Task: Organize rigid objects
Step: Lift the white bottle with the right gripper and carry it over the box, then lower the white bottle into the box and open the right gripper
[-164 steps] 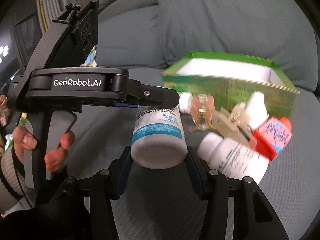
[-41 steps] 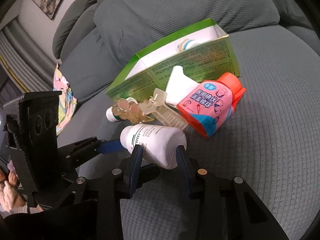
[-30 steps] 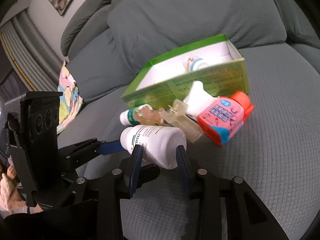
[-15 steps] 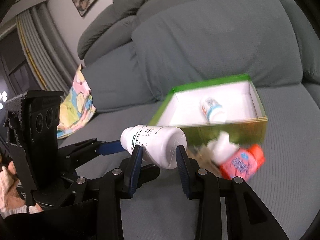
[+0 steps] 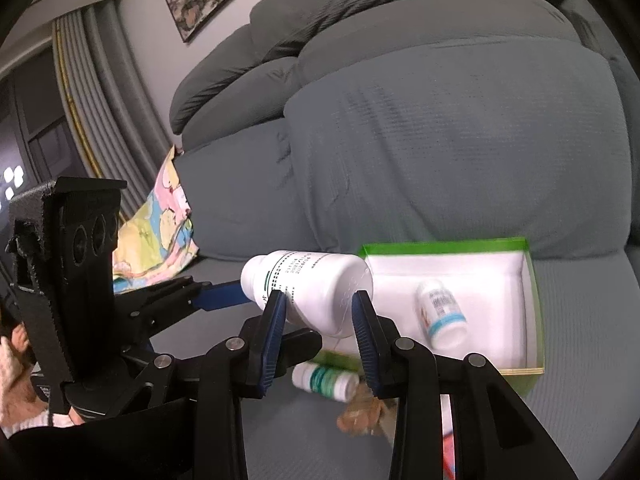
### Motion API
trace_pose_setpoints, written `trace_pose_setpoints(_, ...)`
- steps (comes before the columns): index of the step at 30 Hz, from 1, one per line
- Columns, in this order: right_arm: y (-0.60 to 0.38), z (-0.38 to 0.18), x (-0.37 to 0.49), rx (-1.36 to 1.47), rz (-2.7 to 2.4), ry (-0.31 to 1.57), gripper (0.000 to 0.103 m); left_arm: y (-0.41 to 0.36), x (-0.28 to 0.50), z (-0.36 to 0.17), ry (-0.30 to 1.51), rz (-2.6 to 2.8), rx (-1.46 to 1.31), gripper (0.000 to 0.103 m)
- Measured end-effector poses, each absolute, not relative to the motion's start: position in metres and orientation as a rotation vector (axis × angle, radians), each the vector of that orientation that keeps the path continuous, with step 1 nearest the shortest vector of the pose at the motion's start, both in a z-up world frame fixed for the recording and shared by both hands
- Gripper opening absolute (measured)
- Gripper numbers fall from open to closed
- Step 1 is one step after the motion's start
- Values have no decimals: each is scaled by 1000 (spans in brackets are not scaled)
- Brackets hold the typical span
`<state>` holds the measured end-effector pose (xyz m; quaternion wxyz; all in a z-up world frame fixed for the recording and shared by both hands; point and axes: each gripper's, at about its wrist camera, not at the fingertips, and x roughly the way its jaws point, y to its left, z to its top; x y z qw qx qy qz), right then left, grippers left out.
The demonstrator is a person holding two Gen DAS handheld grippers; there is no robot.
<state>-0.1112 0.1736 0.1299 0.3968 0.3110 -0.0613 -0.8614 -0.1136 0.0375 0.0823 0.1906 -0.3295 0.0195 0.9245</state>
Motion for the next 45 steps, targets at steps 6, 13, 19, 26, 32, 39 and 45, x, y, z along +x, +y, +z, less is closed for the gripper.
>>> trace_pose_setpoints(6, 165, 121, -137, 814, -2160, -149, 37, 30, -143, 69, 14, 2589, -981, 73)
trace_pose_setpoints(13, 160, 86, -175, 921, -2136, -161, 37, 29, -177, 31, -59, 2524, -1104, 72)
trace_pose_setpoints(19, 159, 55, -198, 1017, -2121, -163, 37, 33, -201, 5, -85, 2474, -1194, 72)
trace_pose_setpoints(26, 151, 31, -216, 1098, -2109, -151, 37, 29, -214, -21, -138, 2431, -1285, 72)
trace_pose_setpoints(32, 147, 14, -226, 1150, -2100, -152, 37, 26, -218, -33, -148, 2415, -1335, 72)
trace_pose_setpoints(39, 141, 2, -235, 1199, -2106, -147, 37, 23, -220, -34, -99, 2435, -1360, 72)
trace_pose_setpoints(45, 148, 14, -228, 1162, -2176, -134, 37, 15, -205, -20, -118, 2446, -1347, 77)
